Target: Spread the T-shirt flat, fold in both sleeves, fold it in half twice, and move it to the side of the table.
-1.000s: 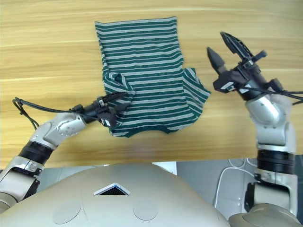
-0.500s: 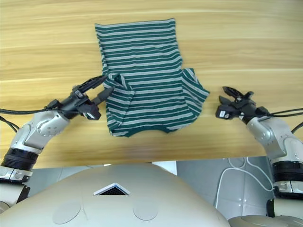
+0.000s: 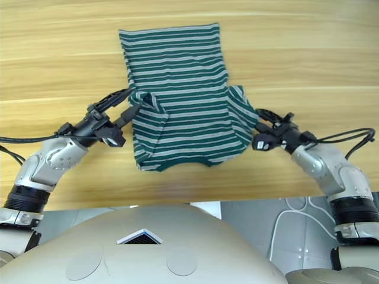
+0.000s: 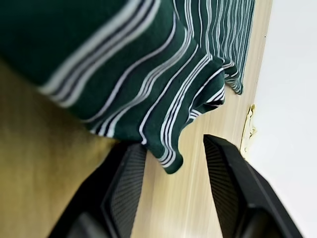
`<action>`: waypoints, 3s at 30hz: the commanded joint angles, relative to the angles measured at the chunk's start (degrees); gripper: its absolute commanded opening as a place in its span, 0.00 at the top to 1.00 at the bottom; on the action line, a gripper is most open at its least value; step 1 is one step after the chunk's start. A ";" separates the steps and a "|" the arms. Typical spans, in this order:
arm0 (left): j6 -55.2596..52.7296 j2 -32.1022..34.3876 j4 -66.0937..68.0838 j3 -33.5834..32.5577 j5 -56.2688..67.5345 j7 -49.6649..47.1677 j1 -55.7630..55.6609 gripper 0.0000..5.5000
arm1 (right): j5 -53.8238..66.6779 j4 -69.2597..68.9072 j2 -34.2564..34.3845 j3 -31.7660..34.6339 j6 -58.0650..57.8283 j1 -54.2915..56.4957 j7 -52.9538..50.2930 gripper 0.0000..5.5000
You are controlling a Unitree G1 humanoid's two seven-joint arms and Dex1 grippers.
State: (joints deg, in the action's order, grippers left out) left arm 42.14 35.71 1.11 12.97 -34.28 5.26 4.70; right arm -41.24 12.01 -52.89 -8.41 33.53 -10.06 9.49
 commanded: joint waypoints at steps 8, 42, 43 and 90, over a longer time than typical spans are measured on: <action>-0.17 -0.28 0.52 -0.15 -0.71 -0.10 0.38 0.59 | -3.08 8.66 0.50 -4.08 -1.60 4.08 -5.17 0.89; 0.61 -0.21 3.55 3.08 -2.41 1.42 0.18 0.59 | 4.82 -7.21 8.59 -4.97 4.39 4.47 -4.44 1.00; 0.59 -0.21 3.63 3.14 -2.42 1.43 0.14 0.59 | 4.60 -7.08 9.11 -5.64 4.63 4.76 -4.20 1.00; 1.32 5.46 -3.51 3.92 7.98 9.16 3.65 0.59 | 8.11 -10.59 4.23 2.40 3.78 -0.12 2.35 0.58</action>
State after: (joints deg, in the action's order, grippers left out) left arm 43.45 40.99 -1.12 18.02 -27.25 14.04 7.76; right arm -32.48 2.05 -46.65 -6.18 36.84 -7.94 10.23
